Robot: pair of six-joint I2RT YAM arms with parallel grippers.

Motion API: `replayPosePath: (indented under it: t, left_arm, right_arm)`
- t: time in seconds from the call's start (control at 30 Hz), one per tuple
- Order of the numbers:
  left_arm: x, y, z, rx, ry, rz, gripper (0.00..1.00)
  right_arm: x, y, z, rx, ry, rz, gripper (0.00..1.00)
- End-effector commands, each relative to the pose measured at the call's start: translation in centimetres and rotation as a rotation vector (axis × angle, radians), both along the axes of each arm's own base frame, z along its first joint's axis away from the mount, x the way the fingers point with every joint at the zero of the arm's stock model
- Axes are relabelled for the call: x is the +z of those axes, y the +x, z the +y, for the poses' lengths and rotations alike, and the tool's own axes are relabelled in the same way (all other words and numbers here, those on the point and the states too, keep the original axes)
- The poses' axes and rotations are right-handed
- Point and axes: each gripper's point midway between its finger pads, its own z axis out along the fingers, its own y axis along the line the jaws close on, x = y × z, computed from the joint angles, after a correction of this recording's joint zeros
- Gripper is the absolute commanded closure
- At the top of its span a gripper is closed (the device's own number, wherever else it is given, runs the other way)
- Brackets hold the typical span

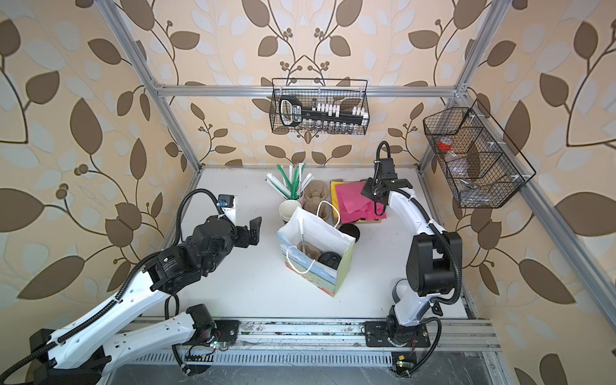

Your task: Pack the takeout coffee

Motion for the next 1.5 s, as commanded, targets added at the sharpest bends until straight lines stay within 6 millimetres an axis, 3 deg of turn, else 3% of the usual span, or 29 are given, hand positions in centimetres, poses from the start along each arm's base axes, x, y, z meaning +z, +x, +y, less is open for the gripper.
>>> replayPosePath:
  t: [0.0,0.07,0.1,0.2,0.27,0.5,0.87,1.0,1.47]
  left_arm:
    - [1.5,0.0,0.4,0.014,-0.037,-0.025,0.01]
    - [1.4,0.0,0.4,0.013,-0.035,-0.024,0.01]
    - [1.5,0.0,0.4,0.013,-0.036,-0.025,0.01]
    - [1.5,0.0,0.4,0.013,-0.036,-0.025,0.01]
    - [1.5,0.0,0.4,0.014,-0.036,-0.027,0.01]
    - [1.5,0.0,0.3,0.007,-0.037,-0.022,0.01]
    - [1.4,0.0,0.2,0.005,-0.034,-0.02,0.01]
    - [1.4,0.0,0.1,0.003,-0.034,-0.02,0.01]
    - [1.4,0.0,0.2,0.004,-0.033,-0.02,0.01]
  right_arm:
    - [-2.3,-1.6,0.1,0.005,0.009,0.083,0.92]
    - [-2.8,-2.0,-0.2,-0.007,-0.004,0.096,0.54]
    - [-2.6,-2.2,-0.4,-0.008,-0.006,0.082,0.43]
    - [-2.1,-2.8,-1.8,-0.05,-0.016,0.048,0.28]
    - [-1.6,-3.3,-2.9,-0.083,-0.005,0.028,0.27]
    - [-3.6,-5.4,-6.2,-0.195,0.008,0.045,0.26]
    - [-8.3,-5.3,-5.8,-0.201,0.158,0.109,0.27]
    - [-8.7,-4.8,-5.5,-0.193,0.191,0.091,0.27]
    - [-8.4,-3.5,-4.9,-0.174,0.25,0.047,0.6]
